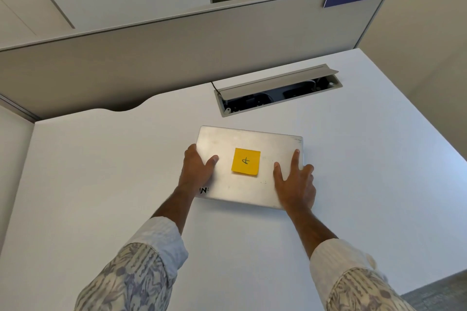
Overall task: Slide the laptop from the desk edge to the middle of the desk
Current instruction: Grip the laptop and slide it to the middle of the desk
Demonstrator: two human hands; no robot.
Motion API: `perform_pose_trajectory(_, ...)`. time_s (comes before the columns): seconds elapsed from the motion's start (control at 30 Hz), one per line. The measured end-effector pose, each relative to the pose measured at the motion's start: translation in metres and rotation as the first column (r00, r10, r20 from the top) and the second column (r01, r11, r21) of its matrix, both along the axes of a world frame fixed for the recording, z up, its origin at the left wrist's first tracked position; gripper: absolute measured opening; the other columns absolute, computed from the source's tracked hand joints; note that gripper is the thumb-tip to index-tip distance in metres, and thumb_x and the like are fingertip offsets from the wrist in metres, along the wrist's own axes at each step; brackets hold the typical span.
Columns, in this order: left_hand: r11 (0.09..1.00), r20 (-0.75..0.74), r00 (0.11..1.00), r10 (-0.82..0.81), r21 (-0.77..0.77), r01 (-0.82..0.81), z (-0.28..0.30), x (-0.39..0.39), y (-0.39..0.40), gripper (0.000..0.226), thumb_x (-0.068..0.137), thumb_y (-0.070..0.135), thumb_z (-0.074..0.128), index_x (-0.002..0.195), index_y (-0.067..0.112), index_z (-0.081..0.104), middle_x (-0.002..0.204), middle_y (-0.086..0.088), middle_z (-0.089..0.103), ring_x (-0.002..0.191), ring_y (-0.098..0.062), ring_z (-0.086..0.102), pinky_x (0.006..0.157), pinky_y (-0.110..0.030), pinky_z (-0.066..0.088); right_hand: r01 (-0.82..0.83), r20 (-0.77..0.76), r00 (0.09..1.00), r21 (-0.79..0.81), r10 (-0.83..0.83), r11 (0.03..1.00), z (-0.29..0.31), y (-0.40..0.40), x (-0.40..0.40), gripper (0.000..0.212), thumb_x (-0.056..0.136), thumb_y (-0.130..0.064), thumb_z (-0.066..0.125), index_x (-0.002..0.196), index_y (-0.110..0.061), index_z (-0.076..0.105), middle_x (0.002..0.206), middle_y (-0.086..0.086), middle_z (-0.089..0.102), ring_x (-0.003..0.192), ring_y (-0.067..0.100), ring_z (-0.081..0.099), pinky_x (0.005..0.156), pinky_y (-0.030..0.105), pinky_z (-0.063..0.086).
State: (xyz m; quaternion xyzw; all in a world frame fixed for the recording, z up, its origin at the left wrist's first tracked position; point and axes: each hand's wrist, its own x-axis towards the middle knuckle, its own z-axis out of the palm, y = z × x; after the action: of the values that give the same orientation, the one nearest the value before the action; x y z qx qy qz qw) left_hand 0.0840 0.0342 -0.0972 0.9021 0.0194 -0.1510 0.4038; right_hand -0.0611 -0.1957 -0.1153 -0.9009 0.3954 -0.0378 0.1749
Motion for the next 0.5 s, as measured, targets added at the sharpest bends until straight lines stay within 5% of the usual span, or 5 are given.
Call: perform_pose_trajectory(0.5,0.995,-0.061,0.998,0.018,0.098,-0.012,-0.019,-0.007,0.020,0.077,0.086,0.043,0.073,0.143,0.008,0.035,0.142,-0.010,0.038,0.137,-0.028,0.036,0.110,-0.047,0.037,-0.032,-0.065,0.997,0.020,0.033,0.999,-0.017,0.027,-0.013,0.079,0.094,-0.072,0.025,0.154,-0.021,0.026,0.116,0.014,0.047,0.099,0.031,0.060,0.066,0.039,0.054)
